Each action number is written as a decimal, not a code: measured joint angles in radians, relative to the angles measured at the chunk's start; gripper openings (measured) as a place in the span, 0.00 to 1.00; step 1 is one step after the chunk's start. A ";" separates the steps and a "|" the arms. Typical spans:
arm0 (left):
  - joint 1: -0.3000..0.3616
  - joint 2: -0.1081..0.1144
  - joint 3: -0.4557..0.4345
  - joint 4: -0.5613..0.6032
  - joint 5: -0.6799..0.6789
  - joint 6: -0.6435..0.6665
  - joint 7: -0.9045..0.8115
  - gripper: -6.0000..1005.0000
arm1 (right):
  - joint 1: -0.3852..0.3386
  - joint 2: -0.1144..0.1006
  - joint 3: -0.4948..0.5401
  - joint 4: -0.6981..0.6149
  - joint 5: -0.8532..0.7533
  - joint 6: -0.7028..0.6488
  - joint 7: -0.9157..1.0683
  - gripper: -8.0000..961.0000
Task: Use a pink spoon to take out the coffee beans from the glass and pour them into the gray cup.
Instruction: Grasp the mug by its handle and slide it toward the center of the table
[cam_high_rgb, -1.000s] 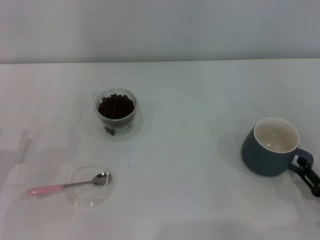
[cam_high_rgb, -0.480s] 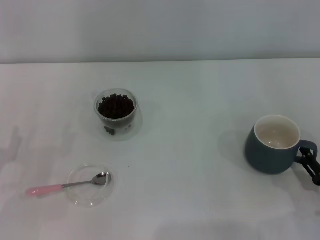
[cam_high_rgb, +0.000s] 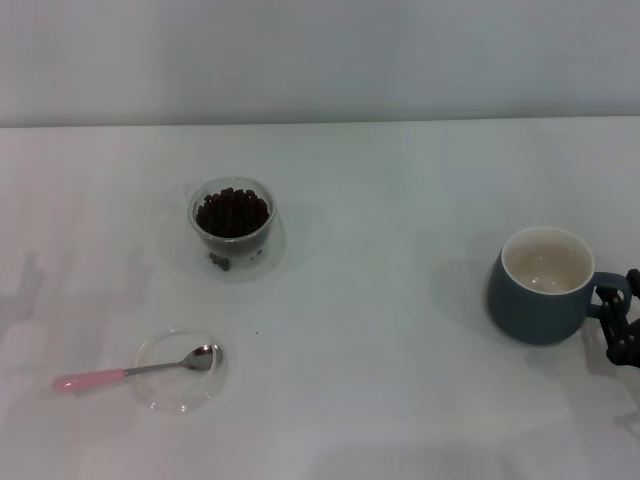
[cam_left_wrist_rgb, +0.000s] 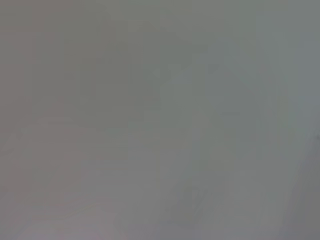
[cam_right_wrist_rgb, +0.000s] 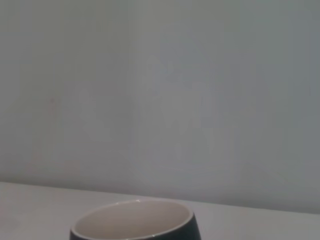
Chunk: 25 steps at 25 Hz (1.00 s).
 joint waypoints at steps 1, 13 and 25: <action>0.000 0.000 0.000 0.000 0.000 0.000 0.000 0.71 | 0.002 0.000 0.000 0.000 0.000 0.001 0.001 0.51; 0.006 0.000 0.000 0.001 -0.001 -0.003 -0.002 0.71 | 0.025 0.001 0.000 0.007 -0.010 0.032 0.005 0.19; 0.011 0.000 0.000 0.001 -0.002 -0.007 -0.012 0.71 | 0.034 0.002 0.006 -0.002 -0.077 0.051 -0.001 0.17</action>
